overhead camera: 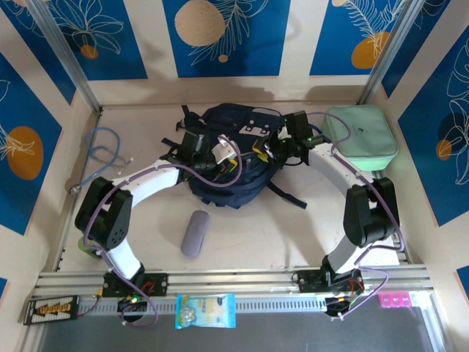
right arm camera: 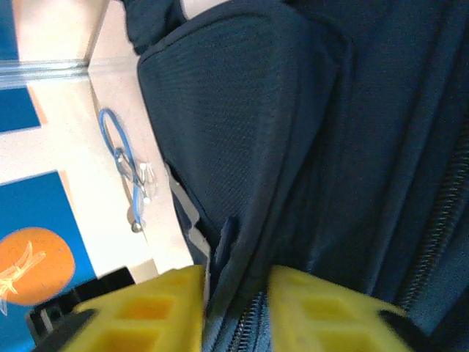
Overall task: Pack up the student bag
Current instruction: Unzip the student bag at the center of the table.
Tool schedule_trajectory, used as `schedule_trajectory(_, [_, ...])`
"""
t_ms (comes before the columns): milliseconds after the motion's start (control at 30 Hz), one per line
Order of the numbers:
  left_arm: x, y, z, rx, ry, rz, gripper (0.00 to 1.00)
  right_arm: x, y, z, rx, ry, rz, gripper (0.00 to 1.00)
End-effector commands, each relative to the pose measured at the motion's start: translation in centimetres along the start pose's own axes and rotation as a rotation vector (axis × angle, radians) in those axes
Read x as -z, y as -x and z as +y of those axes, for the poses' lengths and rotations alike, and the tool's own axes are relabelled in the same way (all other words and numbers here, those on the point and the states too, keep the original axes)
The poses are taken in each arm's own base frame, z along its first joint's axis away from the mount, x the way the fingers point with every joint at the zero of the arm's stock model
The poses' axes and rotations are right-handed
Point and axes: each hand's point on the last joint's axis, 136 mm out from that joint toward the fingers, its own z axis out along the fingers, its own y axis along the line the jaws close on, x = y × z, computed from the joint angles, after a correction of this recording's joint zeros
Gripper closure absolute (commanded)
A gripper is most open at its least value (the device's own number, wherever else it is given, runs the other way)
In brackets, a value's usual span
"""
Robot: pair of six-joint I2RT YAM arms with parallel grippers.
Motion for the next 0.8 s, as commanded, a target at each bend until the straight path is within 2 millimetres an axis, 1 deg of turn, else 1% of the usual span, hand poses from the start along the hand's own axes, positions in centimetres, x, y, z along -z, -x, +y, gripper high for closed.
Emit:
schedule_trajectory(0, [1.6, 1.5, 0.2, -0.022, 0.019, -0.042, 0.86, -0.6, -0.2, 0.6, 0.010, -0.008, 0.026, 0.83])
schedule_trajectory(67, [2.0, 1.8, 0.5, 0.001, 0.035, -0.035, 0.73, -0.6, -0.1, 0.9, 0.026, -0.005, 0.017, 0.90])
schedule_trajectory(133, [2.7, 1.8, 1.2, 0.042, 0.094, -0.027, 0.55, -0.6, -0.2, 1.2, 0.041, -0.001, 0.014, 0.94])
schedule_trajectory(233, [4.1, 1.0, 2.8, 0.162, 0.227, 0.018, 0.31, -0.5, -0.4, 1.4, 0.047, 0.012, 0.008, 0.97])
schedule_trajectory(300, [5.3, 0.6, 3.2, 0.269, 0.284, 0.038, 0.24, -0.5, -0.5, 1.5, 0.046, 0.020, 0.010, 0.98])
schedule_trajectory(367, [6.3, 0.5, 3.1, 0.396, 0.311, 0.044, 0.20, -0.6, -0.5, 1.7, 0.047, 0.028, 0.013, 0.98])
schedule_trajectory(433, [7.0, 0.3, 2.4, 0.533, 0.303, 0.047, 0.20, -0.7, -0.7, 2.0, 0.053, 0.039, 0.023, 0.98])
schedule_trajectory(500, [7.1, 0.4, 1.5, 0.677, 0.275, 0.055, 0.20, -0.8, -0.8, 2.4, 0.064, 0.044, 0.033, 0.98])
schedule_trajectory(567, [6.9, 0.7, 0.4, 0.770, 0.245, 0.071, 0.24, -0.8, -0.9, 2.6, 0.075, 0.049, 0.039, 0.98])
schedule_trajectory(667, [6.2, 1.5, -1.2, 0.806, 0.259, 0.089, 0.25, -0.8, -1.0, 2.7, 0.082, 0.050, 0.041, 0.98])
schedule_trajectory(700, [6.0, 1.5, -1.5, 0.834, 0.285, 0.110, 0.25, -0.8, -1.0, 2.7, 0.083, 0.049, 0.042, 0.98])
schedule_trajectory(733, [5.7, 1.0, -1.7, 0.883, 0.310, 0.149, 0.25, -0.7, -0.9, 2.7, 0.084, 0.051, 0.042, 0.98])
schedule_trajectory(767, [5.4, 1.1, -1.9, 0.920, 0.311, 0.180, 0.28, -0.7, -0.9, 2.8, 0.089, 0.055, 0.044, 0.98])
